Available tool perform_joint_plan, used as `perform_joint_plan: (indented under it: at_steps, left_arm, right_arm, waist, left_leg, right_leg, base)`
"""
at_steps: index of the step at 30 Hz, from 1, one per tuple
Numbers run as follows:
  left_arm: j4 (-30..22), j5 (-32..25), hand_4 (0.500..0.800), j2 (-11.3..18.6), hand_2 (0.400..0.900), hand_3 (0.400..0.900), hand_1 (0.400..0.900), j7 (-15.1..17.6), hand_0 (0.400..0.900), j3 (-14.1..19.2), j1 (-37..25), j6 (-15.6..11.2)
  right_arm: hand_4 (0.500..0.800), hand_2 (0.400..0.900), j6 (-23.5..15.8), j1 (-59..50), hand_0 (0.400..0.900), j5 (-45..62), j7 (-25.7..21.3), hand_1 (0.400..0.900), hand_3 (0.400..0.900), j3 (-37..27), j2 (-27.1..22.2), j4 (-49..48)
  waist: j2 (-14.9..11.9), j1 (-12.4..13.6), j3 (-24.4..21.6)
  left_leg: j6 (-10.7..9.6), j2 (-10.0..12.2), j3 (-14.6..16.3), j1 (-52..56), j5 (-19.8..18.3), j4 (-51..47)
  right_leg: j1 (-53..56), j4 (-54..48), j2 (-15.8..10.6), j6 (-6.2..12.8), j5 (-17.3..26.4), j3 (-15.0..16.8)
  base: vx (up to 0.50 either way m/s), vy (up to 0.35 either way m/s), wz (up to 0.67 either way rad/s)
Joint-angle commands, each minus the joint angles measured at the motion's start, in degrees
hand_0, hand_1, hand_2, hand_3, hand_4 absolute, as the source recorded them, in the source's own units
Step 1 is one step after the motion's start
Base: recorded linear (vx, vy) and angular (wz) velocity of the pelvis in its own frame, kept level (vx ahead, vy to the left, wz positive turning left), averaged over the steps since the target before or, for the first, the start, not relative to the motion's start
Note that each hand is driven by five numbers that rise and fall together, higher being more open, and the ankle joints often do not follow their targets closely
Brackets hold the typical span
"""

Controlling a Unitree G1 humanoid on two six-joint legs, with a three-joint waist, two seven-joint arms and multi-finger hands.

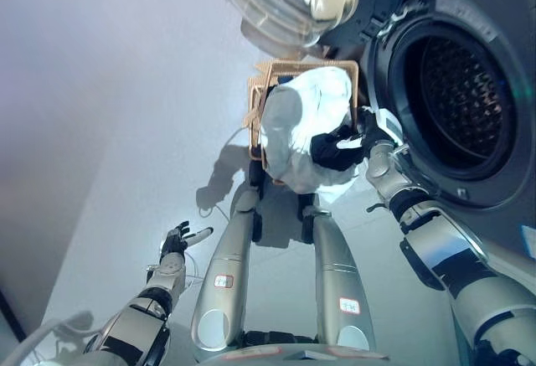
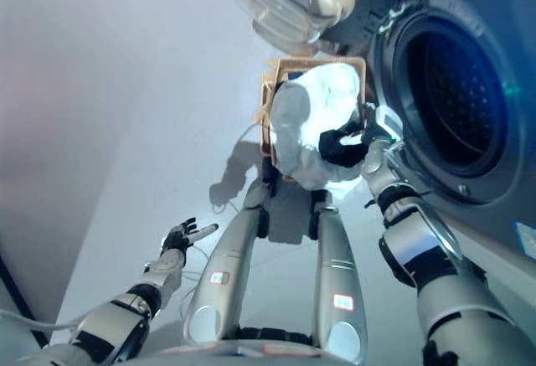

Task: Put the clothes in the basket into the washing machine.

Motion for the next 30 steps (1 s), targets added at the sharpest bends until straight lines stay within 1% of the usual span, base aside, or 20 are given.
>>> perform_joint_plan:
  at_steps: [1,2,4,7,9,11,12,13,14,20,22,25,28,30]
  left_arm:
    - [-1.3,-3.3,0.8,1.44,0.9,0.9,0.9,2.89,0.9,0.07,2.68,-0.44]
    - [-1.34,-3.61,0.8,1.28,0.9,0.9,0.9,2.93,0.9,0.06,2.13,-0.36]
    - [-1.37,-3.79,0.8,1.09,0.9,0.9,0.9,2.99,0.9,-0.17,1.94,-0.34]
    - [-1.27,-3.97,0.8,0.97,0.9,0.9,0.9,2.55,0.9,0.05,1.4,-0.1]
    - [-1.42,-3.81,0.8,1.0,0.9,0.9,0.9,1.96,0.9,0.11,1.52,0.08]
    - [-1.62,-3.52,0.8,1.11,0.9,0.9,0.9,1.6,0.9,0.23,2.19,0.21]
    - [-1.58,-3.49,0.8,1.01,0.9,0.9,0.9,1.58,0.9,0.26,2.23,0.27]
    - [-1.49,-3.4,0.8,0.96,0.9,0.9,0.9,1.65,0.9,0.14,2.22,0.26]
    - [-1.38,-3.26,0.8,0.82,0.9,0.9,0.9,1.73,0.9,-0.04,2.25,0.25]
    - [-1.52,-3.38,0.8,0.19,0.9,0.9,0.9,2.85,0.9,-0.57,1.4,-0.25]
    - [-1.35,-3.25,0.8,0.07,0.9,0.9,0.9,3.26,0.9,-0.65,1.39,-0.3]
    - [-0.93,-3.39,0.8,0.29,0.9,0.9,0.9,4.12,0.9,0.09,1.69,-0.36]
    - [-0.84,-3.37,0.8,0.66,0.9,0.9,0.9,4.83,0.9,1.49,2.76,-0.21]
    - [-0.59,-3.38,0.8,0.95,0.9,0.9,0.9,5.07,0.9,2.79,3.72,0.25]
  right_arm:
    - [0.8,0.9,1.48,3.51,0.9,-4.35,-3.47,0.9,0.9,3.2,-4.8,-0.75]
    - [0.8,0.9,1.82,2.99,0.9,-4.75,-3.79,0.9,0.9,3.43,-4.56,0.03]
    - [0.8,0.9,1.97,3.48,0.9,-4.78,-3.37,0.9,0.9,3.38,-4.13,0.79]
    - [0.8,0.9,2.32,4.44,0.9,-5.61,-1.52,0.9,0.9,4.14,-3.24,1.39]
    - [0.8,0.9,2.4,4.63,0.9,-6.93,0.27,0.9,0.9,5.73,-3.28,0.91]
    - [0.8,0.9,2.33,5.24,0.9,-8.5,0.91,0.9,0.9,7.12,-3.32,-0.23]
    - [0.773,0.855,2.33,5.19,0.855,-9.61,0.78,0.855,0.855,7.94,-3.38,-0.6]
    - [0.625,0.608,2.4,5.04,0.608,-9.96,0.63,0.608,0.608,8.21,-3.56,-0.55]
    - [0.5,0.4,2.5,4.9,0.4,-10.26,0.18,0.4,0.4,8.35,-3.7,-0.26]
    - [0.5,0.4,2.58,5.02,0.4,-9.45,-2.38,0.4,0.4,6.86,-3.62,0.45]
    - [0.5,0.4,2.49,5.16,0.4,-8.22,-3.39,0.4,0.4,5.54,-3.52,0.56]
    - [0.5,0.4,1.75,5.92,0.4,-5.08,-5.12,0.4,0.4,2.82,-4.11,-1.54]
    - [0.5,0.4,0.4,8.48,0.4,-1.34,-6.9,0.4,0.4,-0.74,-5.7,-9.19]
    - [0.5,0.4,-0.88,10.39,0.4,1.27,-8.02,0.4,0.4,-4.01,-8.49,-18.04]
  waist:
    - [2.63,0.13,0.4]
    - [2.82,0.21,0.4]
    - [3.15,0.37,0.4]
    - [3.72,0.68,0.4]
    - [3.94,0.91,0.4]
    - [3.8,0.96,0.4]
    - [3.72,1.01,0.4]
    - [3.66,0.97,0.4]
    - [3.53,0.93,0.4]
    - [3.01,0.67,0.4]
    - [2.76,0.53,0.4]
    - [2.06,-0.17,0.4]
    - [0.87,-1.4,0.4]
    - [-0.04,-2.34,0.4]
  left_leg:
    - [-0.87,-1.4,1.89,-6.75,-10.75,12.34]
    - [-0.85,-1.5,1.8,-8.95,-10.9,14.15]
    - [-0.87,-1.58,1.61,-9.88,-11.44,15.23]
    - [-0.96,-1.54,1.63,-12.77,-11.83,17.61]
    - [-1.03,-1.69,1.52,-14.17,-11.86,18.64]
    - [-1.11,-1.75,1.56,-14.89,-12.0,19.63]
    - [-1.18,-1.8,1.58,-15.29,-12.01,19.93]
    - [-1.22,-1.85,1.66,-15.53,-12.0,20.16]
    - [-1.29,-1.92,1.59,-15.41,-11.94,19.94]
    - [-1.54,-1.88,1.53,-14.26,-11.37,18.42]
    - [-1.6,-1.87,1.48,-13.46,-11.16,17.59]
    - [-1.72,-1.73,1.5,-11.82,-10.87,16.17]
    - [-1.78,-1.48,1.69,-9.91,-10.72,14.86]
    - [-1.81,-1.21,1.99,-8.63,-10.85,14.3]
  right_leg:
    - [-4.21,3.23,-0.12,2.15,0.46,-0.04]
    - [-6.39,5.11,-0.31,1.93,0.07,-0.09]
    - [-7.33,6.28,-0.5,1.78,-0.48,-0.24]
    - [-10.56,9.23,-0.98,1.39,-1.17,-0.48]
    - [-11.88,10.3,-1.16,1.25,-1.47,-0.57]
    - [-12.91,11.4,-1.19,1.12,-1.73,-0.49]
    - [-13.37,11.81,-1.24,1.11,-1.78,-0.46]
    - [-13.68,12.1,-1.33,1.11,-1.83,-0.51]
    - [-13.63,12.04,-1.34,1.09,-1.89,-0.55]
    - [-12.77,10.98,-1.35,1.27,-1.45,-0.7]
    - [-12.03,10.38,-1.37,1.32,-1.31,-0.88]
    - [-10.58,9.26,-1.2,1.4,-1.05,-0.84]
    - [-8.79,8.0,-0.72,1.48,-0.62,-0.44]
    - [-7.58,7.14,-0.31,1.55,-0.24,-0.16]
  base:
    - [-0.08,-0.046,0.24]
    - [-0.05,-0.044,0.19]
    - [-0.02,-0.026,0.12]
    - [-0.02,-0.029,0.11]
    - [-0.02,-0.04,0.1]
    - [-0.01,-0.027,0.04]
    - [0.0,0.0,0.0]
    - [0.0,0.0,0.0]
    - [0.0,0.0,0.0]
    - [0.0,0.0,0.0]
    - [0.0,0.0,0.0]
    - [0.0,0.012,-0.06]
    - [0.0,0.015,-0.16]
    - [-0.01,0.01,-0.21]
